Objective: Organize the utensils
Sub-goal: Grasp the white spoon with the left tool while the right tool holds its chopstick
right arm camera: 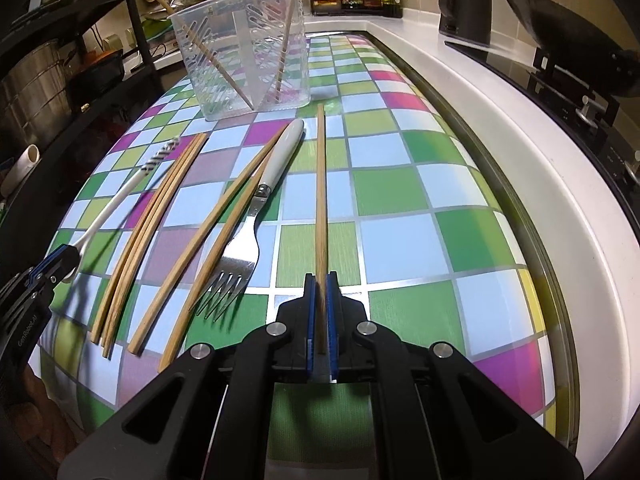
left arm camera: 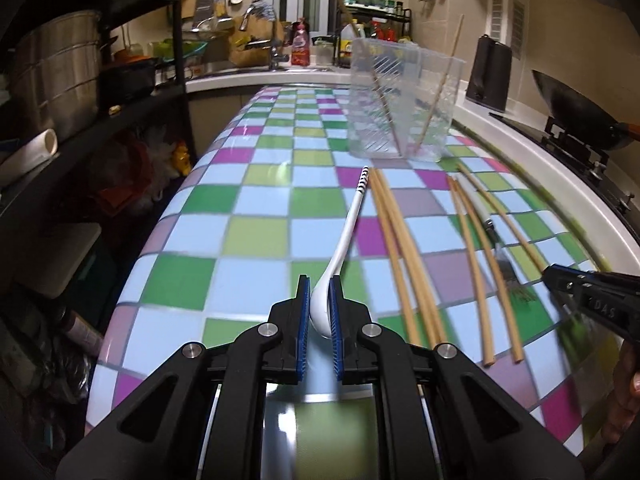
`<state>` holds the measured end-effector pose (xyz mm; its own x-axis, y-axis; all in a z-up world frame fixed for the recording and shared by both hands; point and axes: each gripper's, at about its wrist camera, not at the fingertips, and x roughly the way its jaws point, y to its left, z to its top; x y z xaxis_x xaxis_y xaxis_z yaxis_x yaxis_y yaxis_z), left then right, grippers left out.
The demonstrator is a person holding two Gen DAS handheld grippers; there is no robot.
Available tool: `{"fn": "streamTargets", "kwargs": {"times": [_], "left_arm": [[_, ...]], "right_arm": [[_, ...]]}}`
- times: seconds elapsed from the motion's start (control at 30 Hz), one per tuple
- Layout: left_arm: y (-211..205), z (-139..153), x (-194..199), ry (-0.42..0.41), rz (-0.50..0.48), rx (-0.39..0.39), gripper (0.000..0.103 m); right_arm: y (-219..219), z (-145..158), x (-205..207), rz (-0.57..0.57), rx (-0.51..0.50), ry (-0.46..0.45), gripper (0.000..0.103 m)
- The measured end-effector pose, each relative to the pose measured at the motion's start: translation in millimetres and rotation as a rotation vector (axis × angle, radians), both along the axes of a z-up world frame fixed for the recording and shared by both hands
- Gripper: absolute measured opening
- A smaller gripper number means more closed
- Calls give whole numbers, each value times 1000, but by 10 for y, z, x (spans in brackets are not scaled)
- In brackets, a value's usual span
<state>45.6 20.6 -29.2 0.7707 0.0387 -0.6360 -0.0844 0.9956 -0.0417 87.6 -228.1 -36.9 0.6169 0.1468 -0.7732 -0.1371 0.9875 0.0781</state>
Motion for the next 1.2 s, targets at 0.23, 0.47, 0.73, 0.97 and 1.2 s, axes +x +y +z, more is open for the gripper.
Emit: {"fn": "streamTargets", "kwargs": {"times": [0.23,0.47,0.73,0.97,1.2], "left_arm": [[10,-111,-44,4,-4,20,10],[-2,-150,-132,-47,-25,35,10],[52,-202,-187,-103,-37,7,11],[76,-231,-218,-138,-50,6,11],[93,-252,-249,-159,-54,7,13]], "right_arm": [[44,-19,-61,-7,-26,-55,7],[111,-61,-162,-5,-86,-149,7],[113,-111,-291,-22,-98,-245,6],[152,-172,-403,-57,-101,-325,8],[157,-215,-493,-73,-112,-379,8]]}}
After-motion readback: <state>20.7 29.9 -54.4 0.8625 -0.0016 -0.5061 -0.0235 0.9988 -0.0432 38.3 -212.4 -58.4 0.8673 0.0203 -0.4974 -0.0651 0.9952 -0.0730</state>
